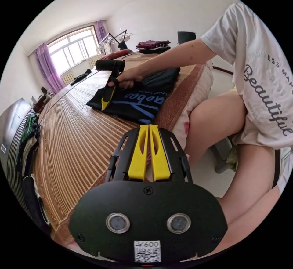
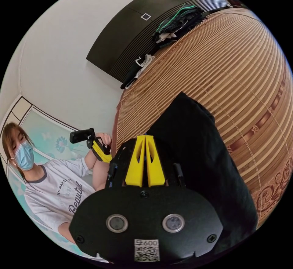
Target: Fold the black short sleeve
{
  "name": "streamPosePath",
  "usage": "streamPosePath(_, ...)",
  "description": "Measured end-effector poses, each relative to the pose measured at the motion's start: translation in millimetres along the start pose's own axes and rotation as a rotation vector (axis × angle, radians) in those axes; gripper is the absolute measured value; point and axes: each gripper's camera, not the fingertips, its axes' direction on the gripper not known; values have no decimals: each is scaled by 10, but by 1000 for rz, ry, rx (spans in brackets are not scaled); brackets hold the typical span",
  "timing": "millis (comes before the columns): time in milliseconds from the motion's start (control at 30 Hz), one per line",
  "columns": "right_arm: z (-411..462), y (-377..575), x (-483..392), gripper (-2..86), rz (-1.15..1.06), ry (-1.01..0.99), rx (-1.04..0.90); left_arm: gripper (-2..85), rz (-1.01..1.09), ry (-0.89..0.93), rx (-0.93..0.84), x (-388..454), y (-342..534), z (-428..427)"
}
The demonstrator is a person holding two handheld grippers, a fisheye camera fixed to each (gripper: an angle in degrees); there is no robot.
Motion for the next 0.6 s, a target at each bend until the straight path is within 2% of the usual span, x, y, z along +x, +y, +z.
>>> streamPosePath(67,124,57,-31,-8,3,-6,2,2,15,23,-64,-104,173,-5)
streamPosePath(133,232,100,-84,-8,0,-1,1,1,-40,-7,-38,-288,443,-173)
streamPosePath(200,349,144,-154,-8,-6,8,1,2,-206,-142,105,-605,729,-518)
streamPosePath(300,539,224,-365,-8,-40,38,7,3,-346,-150,303,-847,810,-647)
streamPosePath(333,576,280,-568,-8,-72,99,33,3,-344,-132,298,-863,780,-586)
streamPosePath(433,578,729,-1463,-8,-158,297,212,3,-359,-92,110,-992,649,-77)
streamPosePath(500,739,1236,-1977,-8,-104,388,341,4,-464,-104,3,-1233,844,267)
streamPosePath(600,1519,2095,-2742,-8,-166,623,364,3,-549,-124,95,-1478,1288,313)
